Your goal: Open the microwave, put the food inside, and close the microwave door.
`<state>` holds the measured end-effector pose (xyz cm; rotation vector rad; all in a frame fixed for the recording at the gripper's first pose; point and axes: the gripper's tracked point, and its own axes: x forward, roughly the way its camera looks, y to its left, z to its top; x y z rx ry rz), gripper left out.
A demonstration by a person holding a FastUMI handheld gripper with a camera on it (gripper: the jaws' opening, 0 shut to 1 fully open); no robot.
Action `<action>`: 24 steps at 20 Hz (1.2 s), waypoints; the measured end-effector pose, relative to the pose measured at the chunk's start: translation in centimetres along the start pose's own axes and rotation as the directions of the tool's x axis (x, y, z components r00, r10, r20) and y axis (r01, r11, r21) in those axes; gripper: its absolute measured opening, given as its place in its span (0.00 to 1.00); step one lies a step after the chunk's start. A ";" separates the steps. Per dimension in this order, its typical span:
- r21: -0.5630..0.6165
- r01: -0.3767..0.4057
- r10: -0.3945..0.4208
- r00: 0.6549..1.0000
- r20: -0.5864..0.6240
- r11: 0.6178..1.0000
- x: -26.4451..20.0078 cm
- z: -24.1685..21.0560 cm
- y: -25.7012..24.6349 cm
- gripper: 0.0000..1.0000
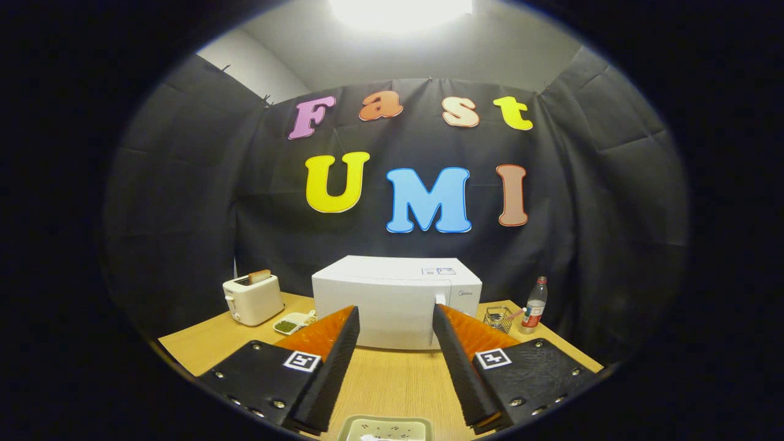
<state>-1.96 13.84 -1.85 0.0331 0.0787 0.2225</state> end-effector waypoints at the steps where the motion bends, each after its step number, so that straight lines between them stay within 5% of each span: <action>1: 0.000 -0.003 0.003 1.000 0.004 1.000 -0.5 0.1 0.1 0.80; 3: -0.003 0.003 -0.003 1.000 0.008 1.000 -1.2 0.1 0.0 0.94; 24: -0.001 -0.019 0.019 0.998 0.063 1.000 -2.4 1.3 -1.3 0.95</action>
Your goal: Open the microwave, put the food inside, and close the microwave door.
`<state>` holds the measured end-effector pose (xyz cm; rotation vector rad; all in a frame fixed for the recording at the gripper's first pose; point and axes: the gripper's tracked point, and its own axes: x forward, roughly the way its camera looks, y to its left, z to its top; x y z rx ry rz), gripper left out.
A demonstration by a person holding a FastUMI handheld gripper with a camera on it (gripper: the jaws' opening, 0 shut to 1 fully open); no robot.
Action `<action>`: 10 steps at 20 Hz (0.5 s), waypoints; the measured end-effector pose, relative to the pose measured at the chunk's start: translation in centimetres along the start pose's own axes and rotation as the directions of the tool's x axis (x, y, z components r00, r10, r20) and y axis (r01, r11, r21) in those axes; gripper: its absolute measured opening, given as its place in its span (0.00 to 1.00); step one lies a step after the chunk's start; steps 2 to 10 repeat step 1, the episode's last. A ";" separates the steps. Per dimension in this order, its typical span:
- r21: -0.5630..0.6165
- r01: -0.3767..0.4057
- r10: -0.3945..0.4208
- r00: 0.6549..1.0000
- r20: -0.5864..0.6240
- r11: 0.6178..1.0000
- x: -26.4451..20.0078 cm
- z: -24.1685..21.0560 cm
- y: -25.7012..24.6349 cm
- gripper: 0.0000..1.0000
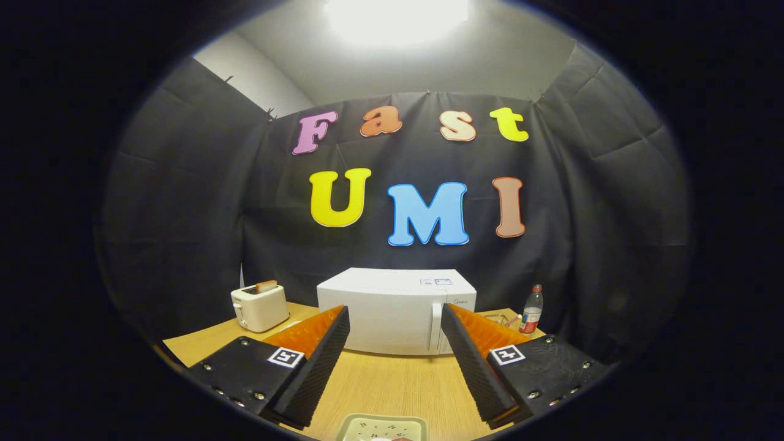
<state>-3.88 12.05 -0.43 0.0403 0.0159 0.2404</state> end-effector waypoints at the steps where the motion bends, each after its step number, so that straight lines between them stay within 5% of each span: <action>1: -0.006 -0.004 0.004 1.000 0.001 1.000 0.0 0.0 -0.1 0.95; 10: -0.006 -0.004 0.004 1.000 0.001 1.000 0.0 0.0 -0.1 0.95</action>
